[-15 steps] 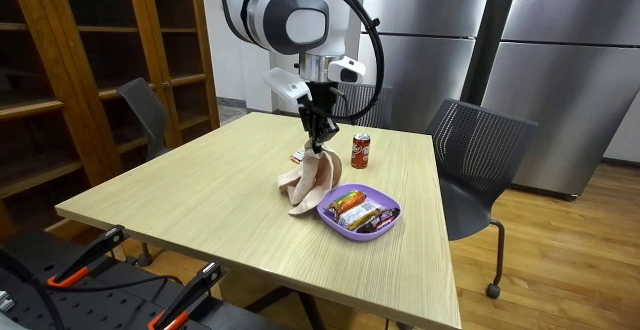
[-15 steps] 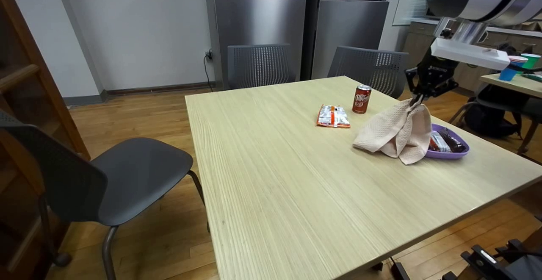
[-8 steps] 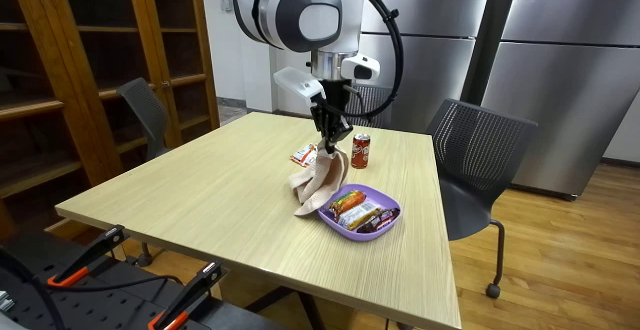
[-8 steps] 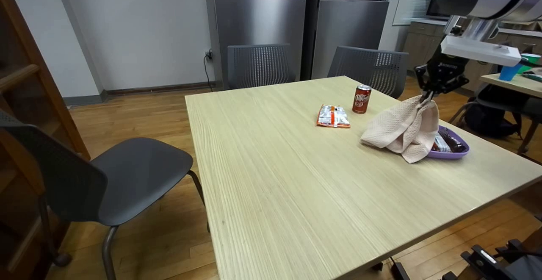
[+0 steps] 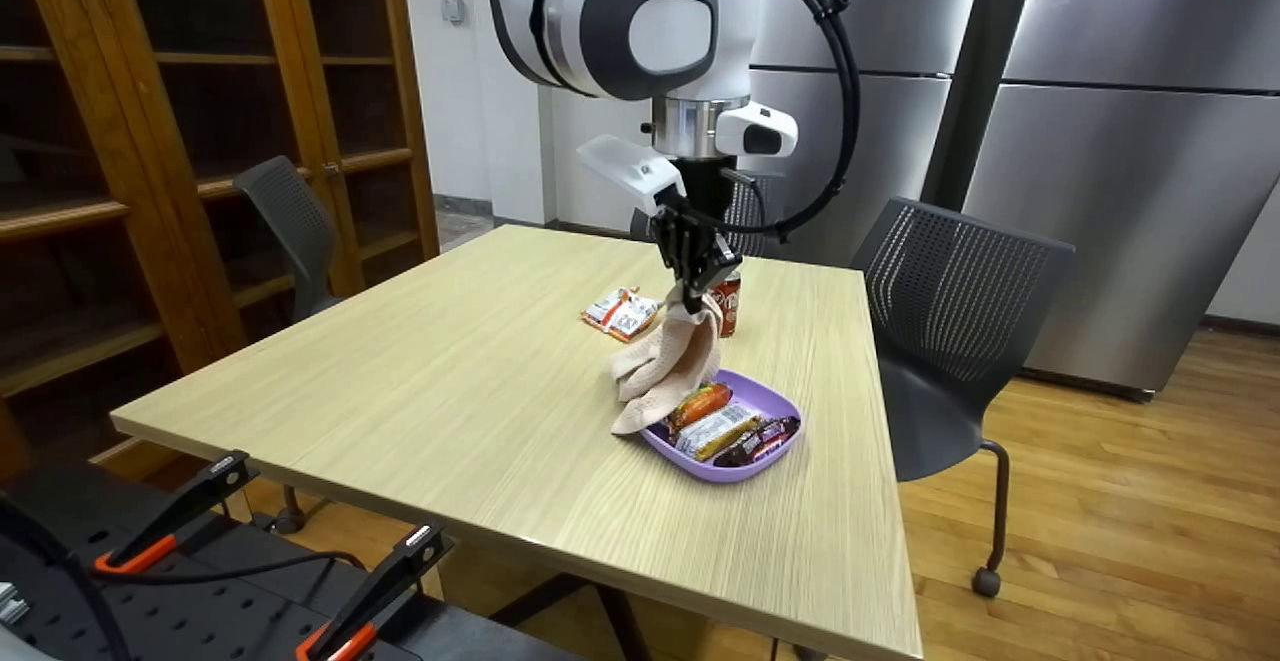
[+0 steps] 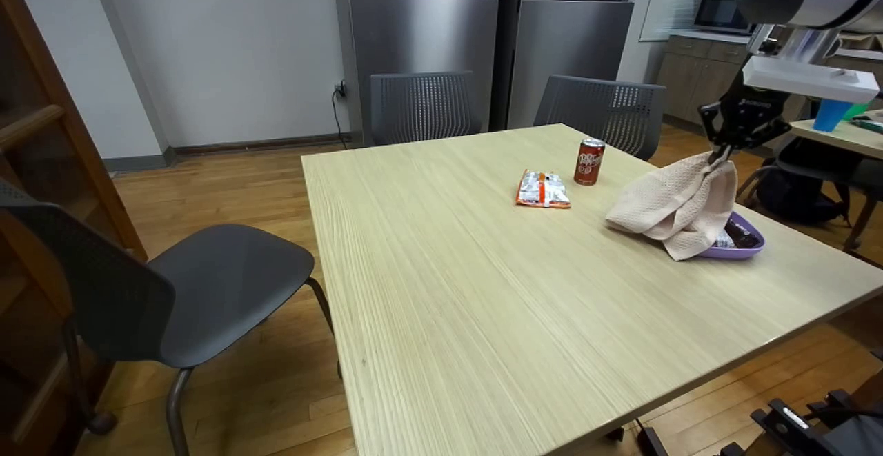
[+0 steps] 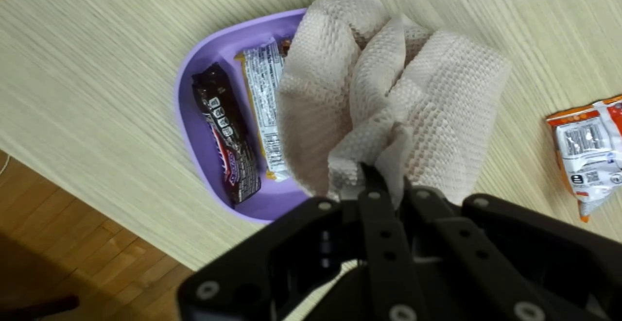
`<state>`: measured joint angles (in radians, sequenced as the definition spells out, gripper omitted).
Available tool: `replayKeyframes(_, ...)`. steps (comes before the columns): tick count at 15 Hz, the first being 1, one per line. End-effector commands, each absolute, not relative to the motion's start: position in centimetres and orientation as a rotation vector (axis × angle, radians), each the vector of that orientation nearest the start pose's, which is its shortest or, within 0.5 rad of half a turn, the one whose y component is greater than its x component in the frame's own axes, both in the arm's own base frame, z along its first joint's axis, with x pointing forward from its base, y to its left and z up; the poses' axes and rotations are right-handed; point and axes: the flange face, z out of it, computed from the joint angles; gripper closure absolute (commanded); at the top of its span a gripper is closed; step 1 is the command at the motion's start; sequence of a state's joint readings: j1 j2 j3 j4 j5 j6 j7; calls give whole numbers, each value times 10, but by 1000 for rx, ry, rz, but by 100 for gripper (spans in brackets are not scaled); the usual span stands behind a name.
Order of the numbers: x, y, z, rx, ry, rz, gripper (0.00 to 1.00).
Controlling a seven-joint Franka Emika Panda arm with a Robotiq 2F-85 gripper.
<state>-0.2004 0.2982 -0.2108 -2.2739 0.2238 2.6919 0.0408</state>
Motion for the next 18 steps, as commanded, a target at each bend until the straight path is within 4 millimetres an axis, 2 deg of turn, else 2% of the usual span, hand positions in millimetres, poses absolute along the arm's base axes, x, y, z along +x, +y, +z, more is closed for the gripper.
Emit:
replayKeyframes(1, 492, -243, 252, -2961, 993, -199, 99)
replayKeyframes(10, 472, -281, 239, -2929, 1107, -155, 99)
replayKeyframes(15, 459, -296, 220, -2909, 1165, -97, 99)
replayKeyframes(18, 456, -299, 205, -2904, 1190, -63, 99)
